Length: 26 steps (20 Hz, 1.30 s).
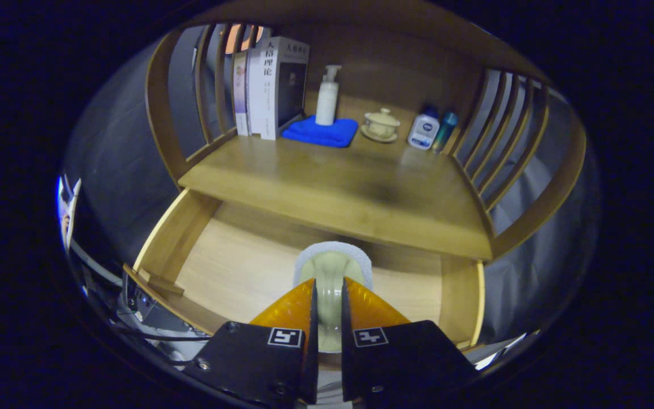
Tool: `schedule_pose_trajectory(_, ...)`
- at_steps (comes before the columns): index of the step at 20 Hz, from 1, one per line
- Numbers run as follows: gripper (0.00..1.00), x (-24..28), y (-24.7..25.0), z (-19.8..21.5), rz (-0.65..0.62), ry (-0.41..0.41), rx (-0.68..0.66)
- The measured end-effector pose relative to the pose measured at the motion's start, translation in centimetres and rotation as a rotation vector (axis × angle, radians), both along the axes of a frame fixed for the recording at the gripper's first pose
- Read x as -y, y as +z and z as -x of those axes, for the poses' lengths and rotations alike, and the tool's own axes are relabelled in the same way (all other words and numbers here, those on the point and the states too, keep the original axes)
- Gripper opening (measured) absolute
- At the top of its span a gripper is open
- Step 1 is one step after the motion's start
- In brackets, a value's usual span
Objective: Pull open the drawer, take out the items inside it, and place them on the countertop above the cabinet.
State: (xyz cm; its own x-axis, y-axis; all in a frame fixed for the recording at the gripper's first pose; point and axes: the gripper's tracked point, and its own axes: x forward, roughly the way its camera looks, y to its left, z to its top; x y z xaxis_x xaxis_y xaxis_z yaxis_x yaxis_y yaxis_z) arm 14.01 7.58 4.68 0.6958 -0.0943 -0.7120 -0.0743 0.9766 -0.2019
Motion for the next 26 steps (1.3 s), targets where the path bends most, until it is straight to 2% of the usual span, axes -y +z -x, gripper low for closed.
schedule_pose_trajectory(5,0.2,0.3,2.4,-2.2,-0.036,-0.025,0.056)
schedule_pose_trajectory(15,0.19,0.0,4.9,-12.0,-0.099,-0.064,0.137)
schedule_pose_trajectory(21,0.19,0.0,2.9,-16.6,-0.143,-0.09,0.089)
schedule_pose_trajectory(26,0.2,0.3,1.6,-18.8,-0.187,-0.101,0.122)
